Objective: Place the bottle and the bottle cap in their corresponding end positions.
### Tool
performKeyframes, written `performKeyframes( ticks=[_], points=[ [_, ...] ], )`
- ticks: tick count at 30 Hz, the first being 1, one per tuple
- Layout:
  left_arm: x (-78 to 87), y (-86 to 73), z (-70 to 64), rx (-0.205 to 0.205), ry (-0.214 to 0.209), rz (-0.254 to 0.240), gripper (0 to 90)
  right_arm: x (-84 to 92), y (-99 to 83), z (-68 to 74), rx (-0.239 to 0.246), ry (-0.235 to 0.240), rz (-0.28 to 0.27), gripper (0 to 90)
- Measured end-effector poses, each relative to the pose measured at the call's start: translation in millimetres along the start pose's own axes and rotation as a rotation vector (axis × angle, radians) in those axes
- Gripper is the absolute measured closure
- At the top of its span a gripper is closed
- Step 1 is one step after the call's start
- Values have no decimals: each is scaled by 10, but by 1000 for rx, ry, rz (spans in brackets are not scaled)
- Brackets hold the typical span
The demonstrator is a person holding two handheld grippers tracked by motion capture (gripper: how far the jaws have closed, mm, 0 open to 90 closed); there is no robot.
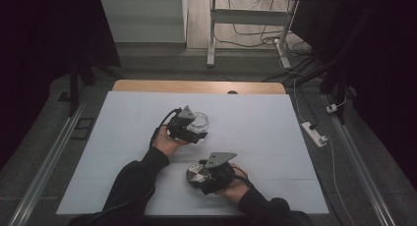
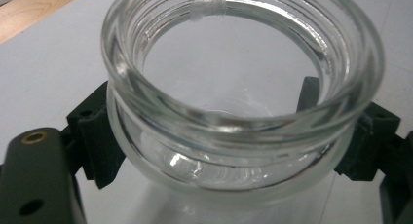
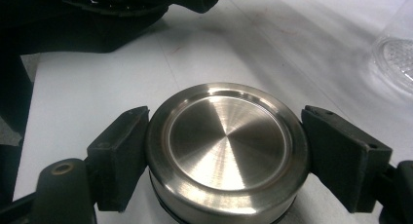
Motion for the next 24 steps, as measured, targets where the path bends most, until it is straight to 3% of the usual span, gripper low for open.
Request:
performKeyframes(
  ticks=[16, 24],
  points=[
    [-47, -52, 58, 16, 11, 11, 154, -67, -32, -29, -21, 7, 62, 200],
    [-40, -81, 74, 12, 1, -1, 152, -93, -42, 6, 36, -16, 101, 195]
  ],
)
Point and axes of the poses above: each handheld gripper's, and its own axes: x roughly backward along the jaws, y roughly out of its top, z roughly to its left, the point moved 4 cm from there along -x, roughly forward along the jaws, and after that the axes turned 6 degrees about -z, right-handed, at the moved point
